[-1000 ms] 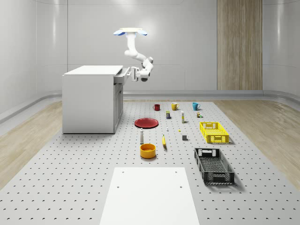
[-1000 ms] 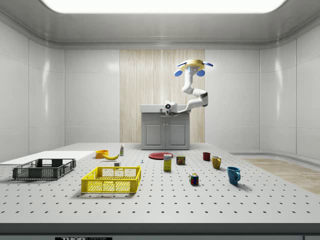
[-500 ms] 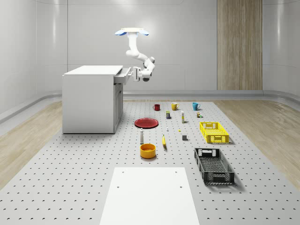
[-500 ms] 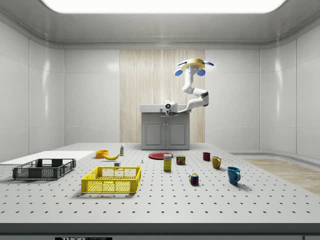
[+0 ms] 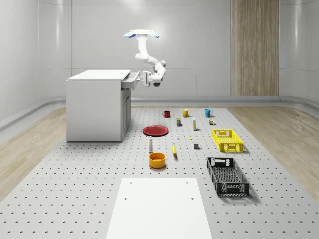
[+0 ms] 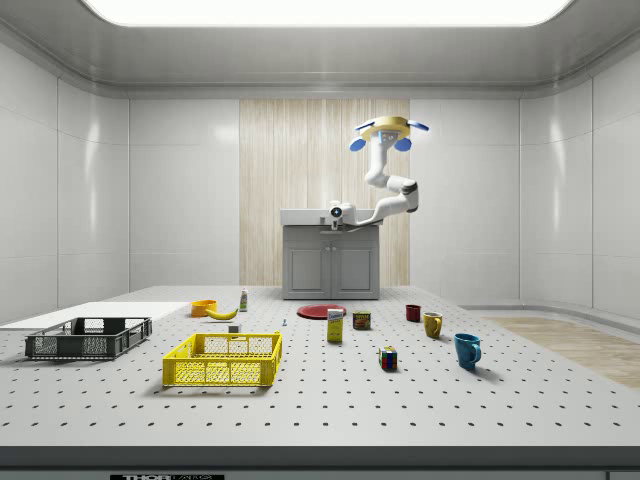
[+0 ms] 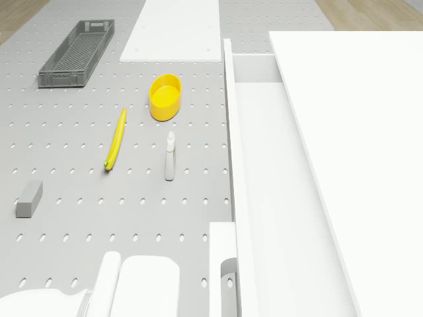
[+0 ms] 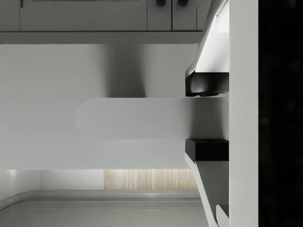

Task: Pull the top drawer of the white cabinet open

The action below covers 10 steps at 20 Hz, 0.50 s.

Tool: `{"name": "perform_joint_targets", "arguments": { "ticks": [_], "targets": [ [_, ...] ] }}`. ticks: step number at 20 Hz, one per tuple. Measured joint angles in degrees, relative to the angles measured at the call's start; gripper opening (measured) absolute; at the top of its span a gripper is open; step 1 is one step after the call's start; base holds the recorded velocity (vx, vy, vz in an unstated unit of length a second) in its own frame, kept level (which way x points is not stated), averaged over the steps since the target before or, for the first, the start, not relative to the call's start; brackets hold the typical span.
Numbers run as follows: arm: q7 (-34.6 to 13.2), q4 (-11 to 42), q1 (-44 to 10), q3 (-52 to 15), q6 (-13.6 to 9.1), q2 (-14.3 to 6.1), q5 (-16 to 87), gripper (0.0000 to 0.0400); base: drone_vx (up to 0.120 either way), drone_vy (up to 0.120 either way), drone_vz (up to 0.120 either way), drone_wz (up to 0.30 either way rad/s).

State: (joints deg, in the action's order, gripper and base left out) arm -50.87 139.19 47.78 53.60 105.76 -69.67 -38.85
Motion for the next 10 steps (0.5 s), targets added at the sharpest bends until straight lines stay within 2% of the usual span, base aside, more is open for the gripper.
{"name": "perform_joint_targets", "arguments": {
  "ticks": [3, 10],
  "targets": [
    [1.5, 0.0, -0.3, 0.1, -0.3, 0.6, -0.5, 0.0116, 0.0, 0.0, 0.0, 0.0],
    [0.5, -0.5, -0.5, 0.4, -1.0, 0.5, -0.1, 0.0117, 0.0, 0.0, 0.0, 0.0]
  ]
}}
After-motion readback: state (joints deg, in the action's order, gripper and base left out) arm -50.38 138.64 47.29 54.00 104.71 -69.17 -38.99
